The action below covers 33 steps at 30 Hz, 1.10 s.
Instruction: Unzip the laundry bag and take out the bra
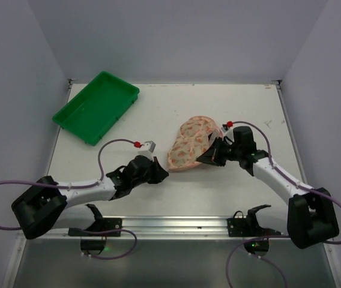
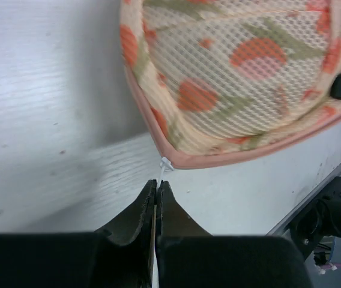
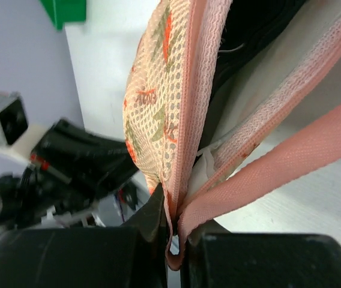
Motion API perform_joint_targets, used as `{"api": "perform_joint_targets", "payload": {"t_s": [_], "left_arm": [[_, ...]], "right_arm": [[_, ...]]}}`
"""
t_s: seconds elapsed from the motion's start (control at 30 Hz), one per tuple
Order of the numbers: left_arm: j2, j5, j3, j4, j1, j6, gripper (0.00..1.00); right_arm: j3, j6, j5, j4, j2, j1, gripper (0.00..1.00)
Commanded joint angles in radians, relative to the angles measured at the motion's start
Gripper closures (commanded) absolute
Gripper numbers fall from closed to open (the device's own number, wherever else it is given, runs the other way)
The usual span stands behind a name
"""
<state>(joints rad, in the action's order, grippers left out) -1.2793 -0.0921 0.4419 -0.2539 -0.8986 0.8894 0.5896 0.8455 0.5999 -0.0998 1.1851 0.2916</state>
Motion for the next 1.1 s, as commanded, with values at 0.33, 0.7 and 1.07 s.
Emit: {"api": "perform_joint_targets", "payload": {"t_s": [0.33, 0.7, 1.07], "left_arm": [[0.201, 0.132, -0.108, 0.025, 0.061, -0.107, 1.0], [-0.207, 0.224, 0.224, -0.104, -0.058, -0.066, 1.0], [-0.29, 0.216, 0.271, -0.111, -0.095, -0.032, 1.0]], "right_arm": [[0.334, -0.261, 0.012, -0.135, 0.277, -0.039, 0.41], [-0.202, 0.163, -0.238, 0.245, -0.105, 0.139, 0.01], [-0.286, 0.362, -0.348, 0.426, -0.092, 0.175, 0.03]]}}
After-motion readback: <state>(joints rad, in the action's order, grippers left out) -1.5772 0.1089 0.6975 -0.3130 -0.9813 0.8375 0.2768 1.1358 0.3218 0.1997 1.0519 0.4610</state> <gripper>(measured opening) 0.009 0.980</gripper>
